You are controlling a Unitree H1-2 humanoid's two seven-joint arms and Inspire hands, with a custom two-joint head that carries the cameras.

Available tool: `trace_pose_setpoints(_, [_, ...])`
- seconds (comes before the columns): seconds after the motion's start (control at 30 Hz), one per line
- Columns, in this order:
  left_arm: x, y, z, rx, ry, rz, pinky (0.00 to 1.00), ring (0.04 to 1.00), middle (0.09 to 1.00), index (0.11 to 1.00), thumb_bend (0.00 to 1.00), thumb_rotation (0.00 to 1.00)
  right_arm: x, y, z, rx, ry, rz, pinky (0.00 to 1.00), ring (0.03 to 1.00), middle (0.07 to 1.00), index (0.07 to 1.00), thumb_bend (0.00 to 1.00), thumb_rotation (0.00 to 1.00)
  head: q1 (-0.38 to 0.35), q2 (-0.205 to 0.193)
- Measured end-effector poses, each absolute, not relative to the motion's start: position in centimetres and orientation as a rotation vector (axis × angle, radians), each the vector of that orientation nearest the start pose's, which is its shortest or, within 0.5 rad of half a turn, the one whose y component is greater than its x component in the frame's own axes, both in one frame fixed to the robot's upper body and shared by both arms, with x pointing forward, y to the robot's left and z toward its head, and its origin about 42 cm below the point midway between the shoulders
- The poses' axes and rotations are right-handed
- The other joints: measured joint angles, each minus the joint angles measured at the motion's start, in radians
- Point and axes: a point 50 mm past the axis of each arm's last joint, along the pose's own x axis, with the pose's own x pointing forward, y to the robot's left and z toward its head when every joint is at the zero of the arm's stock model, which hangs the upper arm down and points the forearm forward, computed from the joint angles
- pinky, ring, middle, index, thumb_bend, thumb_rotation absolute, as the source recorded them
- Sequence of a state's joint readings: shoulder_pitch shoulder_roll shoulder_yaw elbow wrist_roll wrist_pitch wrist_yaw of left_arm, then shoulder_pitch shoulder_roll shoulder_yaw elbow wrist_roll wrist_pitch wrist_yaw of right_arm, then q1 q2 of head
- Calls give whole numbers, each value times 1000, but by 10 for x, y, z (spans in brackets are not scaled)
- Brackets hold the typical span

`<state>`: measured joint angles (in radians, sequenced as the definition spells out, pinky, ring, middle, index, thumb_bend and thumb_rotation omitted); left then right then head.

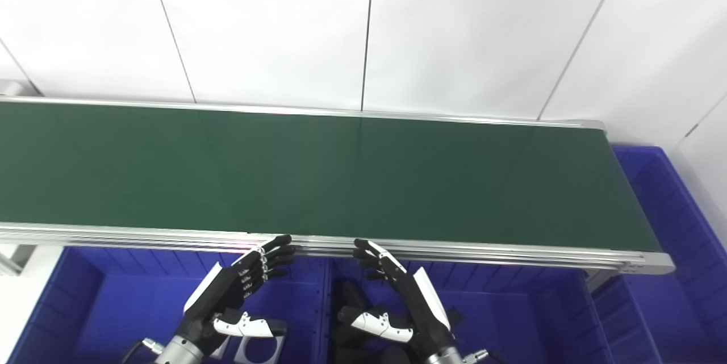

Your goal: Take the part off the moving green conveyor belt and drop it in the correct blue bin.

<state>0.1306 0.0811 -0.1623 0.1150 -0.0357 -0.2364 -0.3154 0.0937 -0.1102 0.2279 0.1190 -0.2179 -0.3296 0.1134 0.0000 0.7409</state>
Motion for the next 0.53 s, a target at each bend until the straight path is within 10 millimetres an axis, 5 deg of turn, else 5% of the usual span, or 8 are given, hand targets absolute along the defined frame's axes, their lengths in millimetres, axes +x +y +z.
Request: trace_pose_setpoints(0.53, [225, 187, 44, 27, 26, -437, 831, 866, 873, 889, 1000, 254, 236, -182, 53, -288, -104, 390, 745, 805, 830, 875, 742, 538, -15, -14])
